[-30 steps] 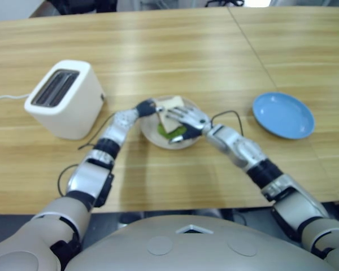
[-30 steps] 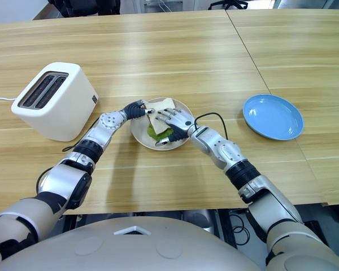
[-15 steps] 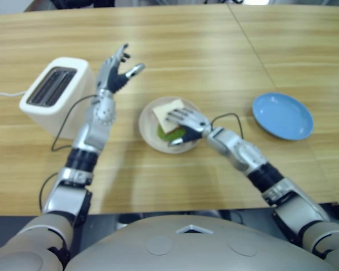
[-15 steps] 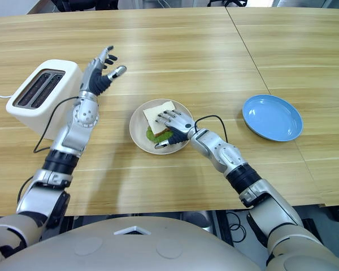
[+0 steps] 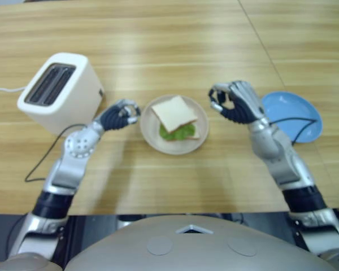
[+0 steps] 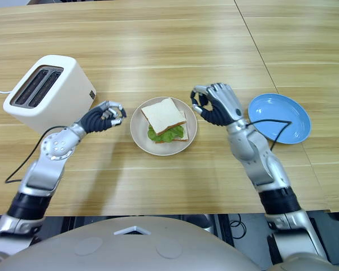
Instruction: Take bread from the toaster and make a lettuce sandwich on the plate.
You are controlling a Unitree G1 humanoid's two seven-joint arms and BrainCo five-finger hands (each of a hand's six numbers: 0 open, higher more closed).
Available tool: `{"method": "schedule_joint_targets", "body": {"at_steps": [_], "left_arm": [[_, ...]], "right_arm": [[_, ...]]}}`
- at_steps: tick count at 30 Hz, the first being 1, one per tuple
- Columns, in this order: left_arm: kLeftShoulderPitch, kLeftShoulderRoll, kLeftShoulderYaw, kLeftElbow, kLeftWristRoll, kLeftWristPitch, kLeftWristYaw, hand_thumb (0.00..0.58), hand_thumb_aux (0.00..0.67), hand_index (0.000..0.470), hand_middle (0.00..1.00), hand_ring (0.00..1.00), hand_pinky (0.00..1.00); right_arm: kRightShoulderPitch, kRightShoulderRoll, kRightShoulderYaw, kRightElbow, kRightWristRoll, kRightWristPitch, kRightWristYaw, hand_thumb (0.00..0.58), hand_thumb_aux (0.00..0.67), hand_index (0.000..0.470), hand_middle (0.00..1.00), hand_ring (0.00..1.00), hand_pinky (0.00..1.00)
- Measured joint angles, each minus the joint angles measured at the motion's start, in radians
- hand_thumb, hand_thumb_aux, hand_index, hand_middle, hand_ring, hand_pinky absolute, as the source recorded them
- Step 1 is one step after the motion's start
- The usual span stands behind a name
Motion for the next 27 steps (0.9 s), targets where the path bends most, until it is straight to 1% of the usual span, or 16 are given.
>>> {"method": "schedule_joint_targets", "body": {"at_steps": [2, 4, 6, 8, 11, 15, 17, 19, 21, 27], "left_arm": [[0.039, 0.034, 0.0, -0.042, -0.011, 0.037, -0.045, 0.58, 0.67, 0.46, 1.0, 1.0, 1.0], [0.118, 0.112, -0.014, -0.089, 0.0, 0.071, -0.105, 0.58, 0.67, 0.46, 1.0, 1.0, 1.0], [0.174, 0.159, -0.043, -0.096, 0.022, 0.091, -0.147, 0.58, 0.67, 0.46, 1.0, 1.0, 1.0], [0.186, 0.165, -0.085, -0.099, 0.046, 0.103, -0.168, 0.58, 0.67, 0.46, 1.0, 1.0, 1.0], [0.163, 0.147, -0.179, -0.078, 0.093, 0.116, -0.182, 0.58, 0.67, 0.46, 1.0, 1.0, 1.0], [0.075, 0.065, -0.276, 0.048, 0.167, 0.14, -0.163, 0.58, 0.67, 0.46, 1.0, 1.0, 1.0], [0.037, 0.034, -0.296, 0.091, 0.187, 0.14, -0.148, 0.58, 0.67, 0.46, 1.0, 1.0, 1.0], [-0.028, -0.028, -0.305, 0.171, 0.207, 0.14, -0.108, 0.58, 0.67, 0.46, 1.0, 1.0, 1.0], [-0.068, -0.065, -0.307, 0.223, 0.219, 0.14, -0.075, 0.58, 0.67, 0.46, 1.0, 1.0, 1.0], [-0.254, -0.205, -0.297, 0.485, 0.242, 0.113, 0.067, 0.58, 0.67, 0.46, 1.0, 1.0, 1.0]], "right_arm": [[0.039, -0.03, -0.005, -0.012, 0.014, 0.025, 0.059, 0.58, 0.67, 0.46, 1.0, 1.0, 1.0], [0.112, -0.085, 0.011, -0.02, 0.025, 0.054, 0.171, 0.58, 0.67, 0.46, 1.0, 1.0, 1.0], [0.169, -0.122, 0.063, -0.006, 0.025, 0.072, 0.274, 0.58, 0.67, 0.46, 1.0, 1.0, 1.0], [0.195, -0.122, 0.125, 0.009, 0.02, 0.077, 0.344, 0.58, 0.67, 0.46, 1.0, 1.0, 1.0], [0.191, -0.089, 0.214, 0.051, -0.004, 0.088, 0.415, 0.58, 0.67, 0.46, 1.0, 1.0, 1.0], [0.114, -0.044, 0.284, 0.113, -0.054, 0.095, 0.438, 0.58, 0.67, 0.46, 1.0, 1.0, 1.0], [0.079, -0.029, 0.301, 0.143, -0.065, 0.093, 0.435, 0.58, 0.67, 0.46, 1.0, 1.0, 1.0], [0.018, 0.003, 0.325, 0.203, -0.088, 0.088, 0.425, 0.58, 0.67, 0.46, 1.0, 1.0, 1.0], [-0.024, 0.021, 0.341, 0.251, -0.1, 0.082, 0.409, 0.58, 0.67, 0.46, 1.0, 1.0, 1.0], [-0.25, 0.103, 0.382, 0.513, -0.154, 0.057, 0.301, 0.58, 0.67, 0.46, 1.0, 1.0, 1.0]]}}
